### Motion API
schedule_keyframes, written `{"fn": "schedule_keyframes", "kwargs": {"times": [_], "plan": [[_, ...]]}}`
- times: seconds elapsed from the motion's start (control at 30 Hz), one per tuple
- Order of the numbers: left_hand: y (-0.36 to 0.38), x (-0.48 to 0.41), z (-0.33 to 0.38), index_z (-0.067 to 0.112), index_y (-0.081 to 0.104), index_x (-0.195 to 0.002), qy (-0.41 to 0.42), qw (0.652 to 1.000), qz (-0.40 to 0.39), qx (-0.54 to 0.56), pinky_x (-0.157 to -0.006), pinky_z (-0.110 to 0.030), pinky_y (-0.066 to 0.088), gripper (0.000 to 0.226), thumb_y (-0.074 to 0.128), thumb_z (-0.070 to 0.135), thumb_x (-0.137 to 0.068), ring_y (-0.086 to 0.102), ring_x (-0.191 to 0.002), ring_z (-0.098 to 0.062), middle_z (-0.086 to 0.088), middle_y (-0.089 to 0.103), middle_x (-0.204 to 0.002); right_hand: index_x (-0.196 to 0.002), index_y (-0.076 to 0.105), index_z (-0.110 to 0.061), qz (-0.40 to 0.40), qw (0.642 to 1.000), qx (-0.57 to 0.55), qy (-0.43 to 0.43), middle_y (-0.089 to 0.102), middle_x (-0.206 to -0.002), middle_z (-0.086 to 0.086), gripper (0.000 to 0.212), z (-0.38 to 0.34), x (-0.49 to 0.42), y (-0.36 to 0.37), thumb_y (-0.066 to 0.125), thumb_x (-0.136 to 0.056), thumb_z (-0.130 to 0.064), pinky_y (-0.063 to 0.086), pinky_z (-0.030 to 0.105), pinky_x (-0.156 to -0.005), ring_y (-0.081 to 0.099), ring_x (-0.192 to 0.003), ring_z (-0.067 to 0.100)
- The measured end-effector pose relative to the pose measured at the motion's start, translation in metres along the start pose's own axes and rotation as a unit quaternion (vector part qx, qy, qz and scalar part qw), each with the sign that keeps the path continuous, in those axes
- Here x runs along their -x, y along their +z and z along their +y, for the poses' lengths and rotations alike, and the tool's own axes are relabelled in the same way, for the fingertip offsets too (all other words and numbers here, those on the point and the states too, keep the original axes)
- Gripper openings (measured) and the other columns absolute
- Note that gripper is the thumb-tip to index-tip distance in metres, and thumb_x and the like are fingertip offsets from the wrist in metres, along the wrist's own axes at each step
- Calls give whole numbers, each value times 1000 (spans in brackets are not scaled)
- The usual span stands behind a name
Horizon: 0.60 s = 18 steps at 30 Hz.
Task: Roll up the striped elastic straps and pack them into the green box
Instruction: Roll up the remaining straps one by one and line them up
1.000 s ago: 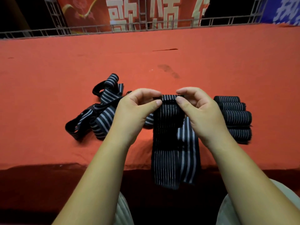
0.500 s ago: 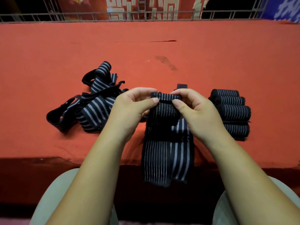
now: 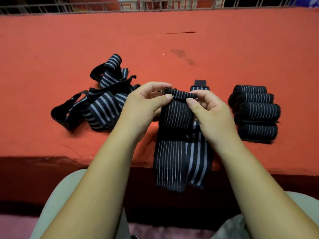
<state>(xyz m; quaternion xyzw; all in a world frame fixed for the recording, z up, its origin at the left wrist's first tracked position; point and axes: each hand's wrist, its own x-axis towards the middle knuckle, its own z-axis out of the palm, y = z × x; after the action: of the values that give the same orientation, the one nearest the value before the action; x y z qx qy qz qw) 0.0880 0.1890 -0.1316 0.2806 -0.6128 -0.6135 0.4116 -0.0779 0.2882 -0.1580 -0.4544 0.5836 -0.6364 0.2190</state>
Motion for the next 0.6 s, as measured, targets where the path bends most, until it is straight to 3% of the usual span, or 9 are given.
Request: {"fn": "schedule_keyframes", "kwargs": {"times": [0.1,0.2,0.27,0.4,0.5,0.6], "plan": [[-1,-4,-9,14,78,-117,0,1000,13,-9,-65,-32,57,22,72,2,-99,72,-83,-18,-1,73,-87,-109,73,-31,-16,1000,-10,2,74,-82,-12,12,6,-7,1,69,-105,-20,53,24,-65,67,-75,4],[2,-4,-15,16,78,-115,-1,1000,11,-19,-75,-36,63,20,70,4,-101,74,-89,-20,-6,70,-91,-107,74,-33,-27,1000,-12,1,78,-92,-2,14,12,-13,-3,70,-104,-21,56,32,-67,69,-79,8],[4,-3,-15,17,77,-113,-8,1000,11,-15,-72,-33,62,19,69,3,-102,73,-89,-19,-10,69,-94,-108,75,-32,-33,999,-9,-9,79,-97,2,13,15,-18,-6,71,-103,-21,57,35,-72,69,-82,9],[8,-6,-5,21,75,-109,-19,999,17,-26,-66,-33,52,22,67,2,-101,64,-86,-26,-9,64,-92,-112,76,-25,-46,998,-32,-20,78,-94,-2,17,11,-26,-7,71,-102,-13,57,31,-81,71,-87,9],[9,-8,4,23,74,-103,-27,999,15,-42,-68,-36,47,24,67,1,-100,58,-86,-29,-7,63,-88,-116,77,-21,-43,997,-59,-7,76,-92,-5,21,6,-29,-6,70,-101,-8,59,29,-78,72,-86,9],[5,-12,11,19,73,-107,-32,999,-1,-39,-72,-37,53,17,68,3,-101,66,-84,-27,-6,66,-88,-113,78,-26,-39,997,-65,6,75,-92,-3,24,4,-33,-2,69,-100,-8,59,40,-78,71,-86,16]]}}
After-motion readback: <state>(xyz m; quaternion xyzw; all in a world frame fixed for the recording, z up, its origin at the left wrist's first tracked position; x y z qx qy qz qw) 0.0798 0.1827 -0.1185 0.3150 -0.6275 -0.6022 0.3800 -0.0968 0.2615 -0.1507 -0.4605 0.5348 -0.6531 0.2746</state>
